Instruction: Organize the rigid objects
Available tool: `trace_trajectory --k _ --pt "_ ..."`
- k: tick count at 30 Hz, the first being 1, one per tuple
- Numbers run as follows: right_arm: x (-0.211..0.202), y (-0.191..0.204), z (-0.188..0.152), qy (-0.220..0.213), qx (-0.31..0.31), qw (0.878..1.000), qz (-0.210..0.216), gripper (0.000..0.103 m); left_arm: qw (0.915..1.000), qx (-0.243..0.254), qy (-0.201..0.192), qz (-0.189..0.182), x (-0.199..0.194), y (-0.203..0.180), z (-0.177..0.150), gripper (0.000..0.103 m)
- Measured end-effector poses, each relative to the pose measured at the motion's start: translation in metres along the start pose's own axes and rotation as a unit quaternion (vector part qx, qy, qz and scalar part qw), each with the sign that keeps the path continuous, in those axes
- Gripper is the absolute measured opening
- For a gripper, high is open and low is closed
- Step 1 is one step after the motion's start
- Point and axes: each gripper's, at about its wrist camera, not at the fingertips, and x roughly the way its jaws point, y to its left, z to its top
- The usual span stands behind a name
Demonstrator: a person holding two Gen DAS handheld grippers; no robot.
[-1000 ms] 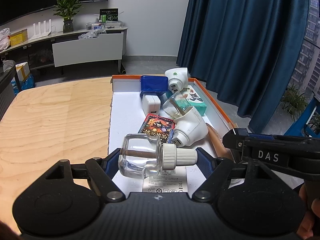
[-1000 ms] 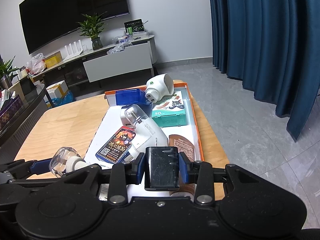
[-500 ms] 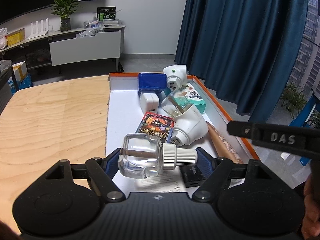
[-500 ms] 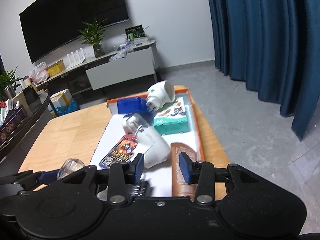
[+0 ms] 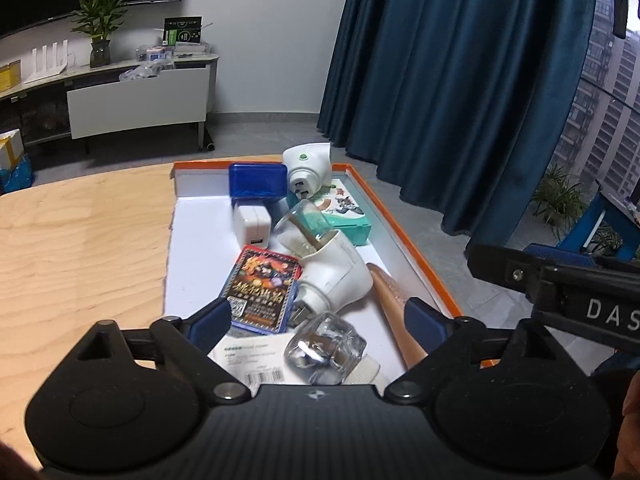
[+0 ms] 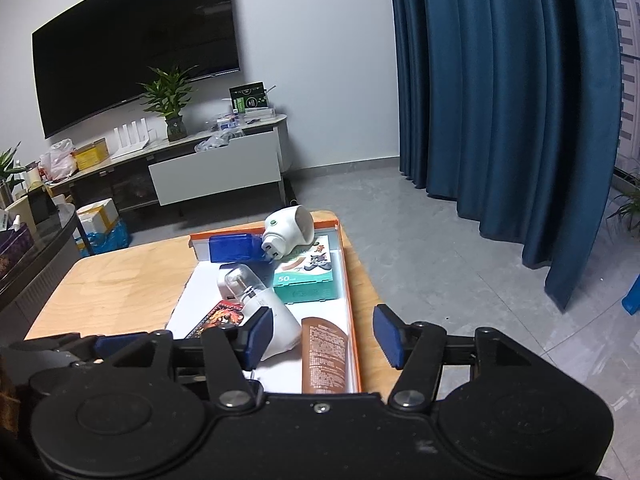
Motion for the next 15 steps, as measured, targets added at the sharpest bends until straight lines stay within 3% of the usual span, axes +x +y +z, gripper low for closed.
trace_trajectory --k 5,8,15 --pt "-0.012 -0.001 0.001 -0.001 0.0 1.0 -0.004 0.074 0.9997 -0.004 0.002 0.026 -0.026 0.002 0.001 0.103" --pt "-0.023 -0.003 0.001 0.002 -0.001 1.0 -0.001 0.083 0.9989 -0.011 0.005 0.046 -0.044 0.001 0.0 0.103" --pt "-0.039 -0.002 -0.01 0.036 -0.013 0.999 0.008 0.088 0.9966 -0.011 0.006 0.081 -0.071 -0.009 -0.019 0.103"
